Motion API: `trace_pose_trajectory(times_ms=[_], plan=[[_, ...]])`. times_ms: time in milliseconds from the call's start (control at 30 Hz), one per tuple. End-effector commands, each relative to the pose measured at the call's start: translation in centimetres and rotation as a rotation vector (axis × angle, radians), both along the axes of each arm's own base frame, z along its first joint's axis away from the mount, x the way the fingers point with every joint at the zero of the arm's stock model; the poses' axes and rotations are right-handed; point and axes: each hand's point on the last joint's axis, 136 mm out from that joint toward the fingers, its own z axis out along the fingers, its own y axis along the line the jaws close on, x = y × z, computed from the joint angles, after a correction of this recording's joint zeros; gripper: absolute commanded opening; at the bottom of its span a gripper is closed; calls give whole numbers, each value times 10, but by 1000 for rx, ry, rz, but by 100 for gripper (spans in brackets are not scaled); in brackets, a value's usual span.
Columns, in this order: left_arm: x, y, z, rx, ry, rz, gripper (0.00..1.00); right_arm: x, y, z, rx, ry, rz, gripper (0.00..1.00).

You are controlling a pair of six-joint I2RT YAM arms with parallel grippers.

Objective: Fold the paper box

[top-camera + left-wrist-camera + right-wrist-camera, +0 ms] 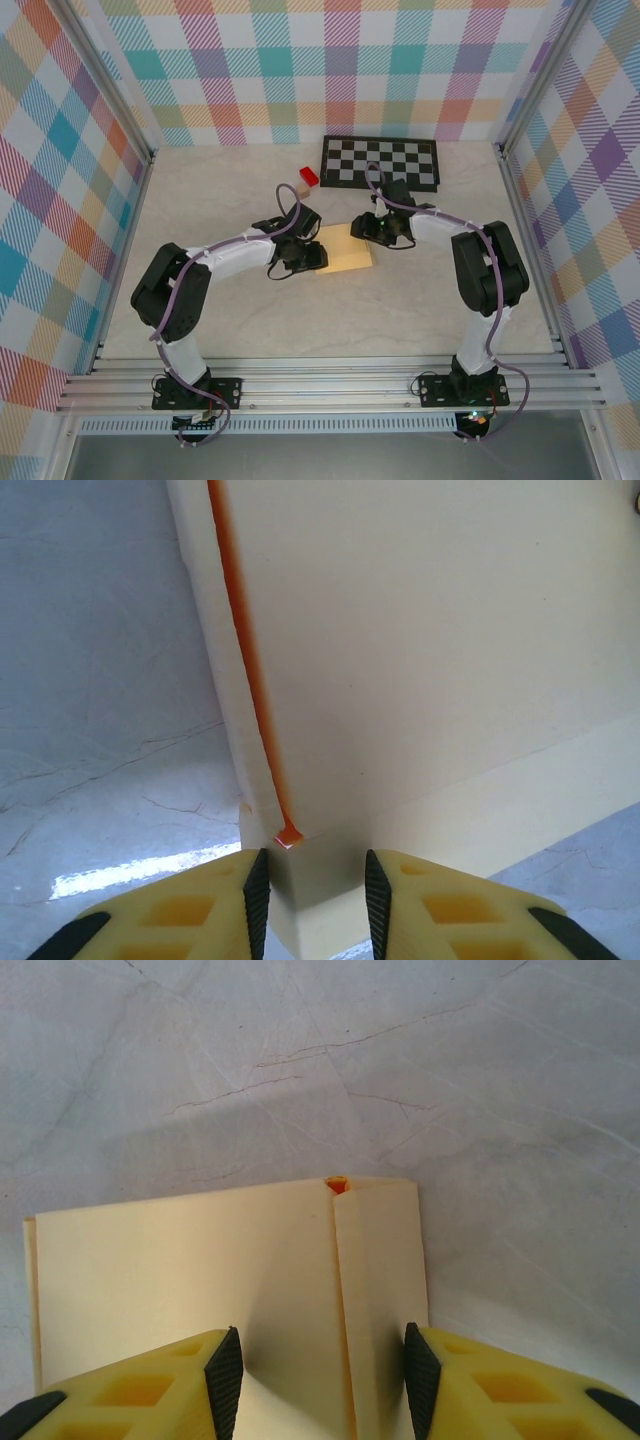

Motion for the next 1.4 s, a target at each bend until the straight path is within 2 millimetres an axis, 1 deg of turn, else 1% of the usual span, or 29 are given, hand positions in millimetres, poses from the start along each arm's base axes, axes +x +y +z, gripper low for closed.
trace_pose_trajectory(times_ms=[0, 67, 167, 200, 267, 367, 400, 433, 500, 533, 567, 633, 733, 800, 867, 967, 1067, 1133, 1267, 1367], plan=[[6, -10, 33, -78, -74, 51, 29, -9, 12, 15, 43, -6, 19, 49], [8, -9, 36, -105, -82, 93, 22, -12, 14, 15, 45, -4, 18, 49], [9, -9, 41, -150, -85, 155, 16, -15, 16, 15, 55, -1, 7, 49], [14, -13, 47, -188, -107, 169, 13, -16, 17, 15, 60, 0, 4, 49], [15, -14, 50, -219, -108, 193, 9, -18, 18, 14, 64, 5, 0, 49], [15, -18, 52, -236, -105, 188, 8, -19, 18, 12, 61, 9, -4, 49], [15, -16, 53, -215, -106, 178, 10, -19, 17, 12, 57, 9, -6, 49], [16, -12, 56, -179, -125, 161, 16, -20, 16, 12, 48, 8, -7, 49], [12, 6, 59, -83, -143, 139, 41, -19, 13, 15, 27, 2, -6, 50], [9, 18, 61, -23, -155, 131, 61, -19, 10, 16, 13, -1, -7, 50], [6, 27, 62, 27, -161, 116, 71, -18, 9, 18, 2, -4, -2, 51], [-3, 40, 59, 74, -150, 87, 80, -18, 8, 22, -20, -4, 16, 51], [-17, 40, 49, 47, -125, 49, 86, -16, 6, 22, -57, 6, 34, 57], [-23, 35, 40, 4, -97, 46, 91, -16, 6, 19, -74, 22, 51, 59], [-27, 30, 34, -38, -84, 49, 99, -19, 5, 17, -79, 31, 55, 60], [-30, 25, 26, -67, -63, 50, 99, -25, 4, 23, -65, 28, 58, 61], [-32, 20, 16, -64, -50, 36, 98, -33, 3, 28, -51, 30, 69, 61], [-31, 15, 13, -74, -47, 24, 97, -39, 1, 27, -56, 39, 78, 61], [-29, 1, 13, -89, -54, -2, 95, -55, -1, 21, -44, 69, 87, 61], [-29, -1, 9, -65, -44, -7, 95, -65, -7, 17, -51, 73, 84, 61]])
